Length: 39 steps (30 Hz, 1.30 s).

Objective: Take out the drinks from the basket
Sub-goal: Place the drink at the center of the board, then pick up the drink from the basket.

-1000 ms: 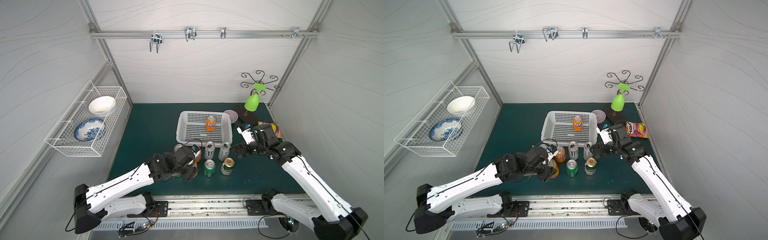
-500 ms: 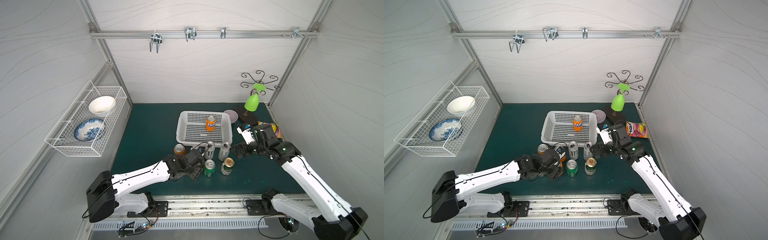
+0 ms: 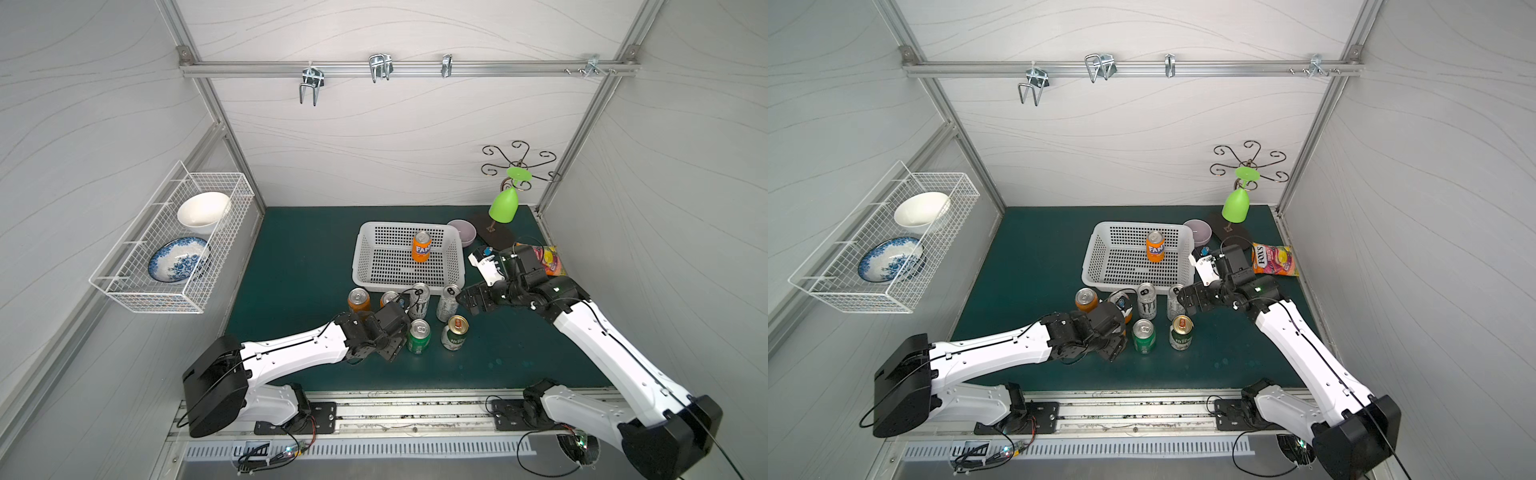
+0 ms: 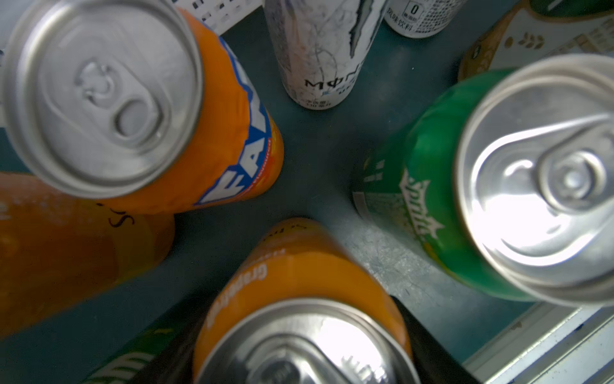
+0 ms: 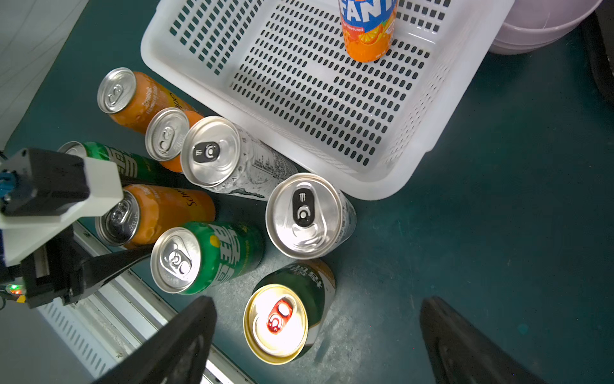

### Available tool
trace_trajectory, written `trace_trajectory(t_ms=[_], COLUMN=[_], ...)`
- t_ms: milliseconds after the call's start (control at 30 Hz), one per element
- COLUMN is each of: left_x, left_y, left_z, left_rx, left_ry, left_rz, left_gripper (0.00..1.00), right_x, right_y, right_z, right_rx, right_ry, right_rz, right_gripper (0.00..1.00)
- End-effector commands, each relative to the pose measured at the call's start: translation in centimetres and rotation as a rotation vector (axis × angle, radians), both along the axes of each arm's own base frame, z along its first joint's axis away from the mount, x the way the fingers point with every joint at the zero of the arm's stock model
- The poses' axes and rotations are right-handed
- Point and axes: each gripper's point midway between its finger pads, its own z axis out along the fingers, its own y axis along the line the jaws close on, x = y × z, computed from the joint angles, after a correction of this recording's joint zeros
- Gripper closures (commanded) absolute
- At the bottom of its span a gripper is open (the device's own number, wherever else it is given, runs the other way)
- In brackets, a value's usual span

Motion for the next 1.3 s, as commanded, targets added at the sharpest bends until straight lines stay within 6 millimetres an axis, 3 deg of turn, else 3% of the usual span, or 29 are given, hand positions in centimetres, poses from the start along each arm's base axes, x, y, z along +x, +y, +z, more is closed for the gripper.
trace_trajectory(t_ms=[0, 433, 667, 833, 1067, 1267], left_x=[1.2, 1.1, 0.8, 1.1, 1.9, 5.5], left_y=[-1.0, -0.1, 0.1, 1.4, 3.0, 6.5], left_z=[1.2, 3.3, 6.3, 9.5, 15.6, 17.1], left_rx=[-0.050, -0.061, -0.085, -0.084, -0.127, -0.208], left_ry=[-0.062, -0.097, -0.112, -0.179, -0.311, -0.275], left_rz=[0.022, 0.034, 0.018, 0.034, 0.045, 0.235], left_gripper=[0.25, 0.13, 0.09, 0.04, 0.02, 0.02], right_x=[1.1, 2.3, 3.7, 6.2, 10.9, 15.2], right_y=[0.3, 0.6, 1.6, 3.0, 5.9, 8.7], right_z=[1.7, 1.9, 2.2, 2.4, 1.5, -0.1], right_rx=[0.017, -0.005, -0.018, -0.027, -0.100, -0.125], right_ry=[-0.056, -0.061, -0.045, -0.046, -0.054, -0.048], right_rz=[-0.002, 0.004, 0.036, 0.050, 0.076, 0.091], right_gripper=[0.01, 0.01, 0.01, 0.01, 0.01, 0.01])
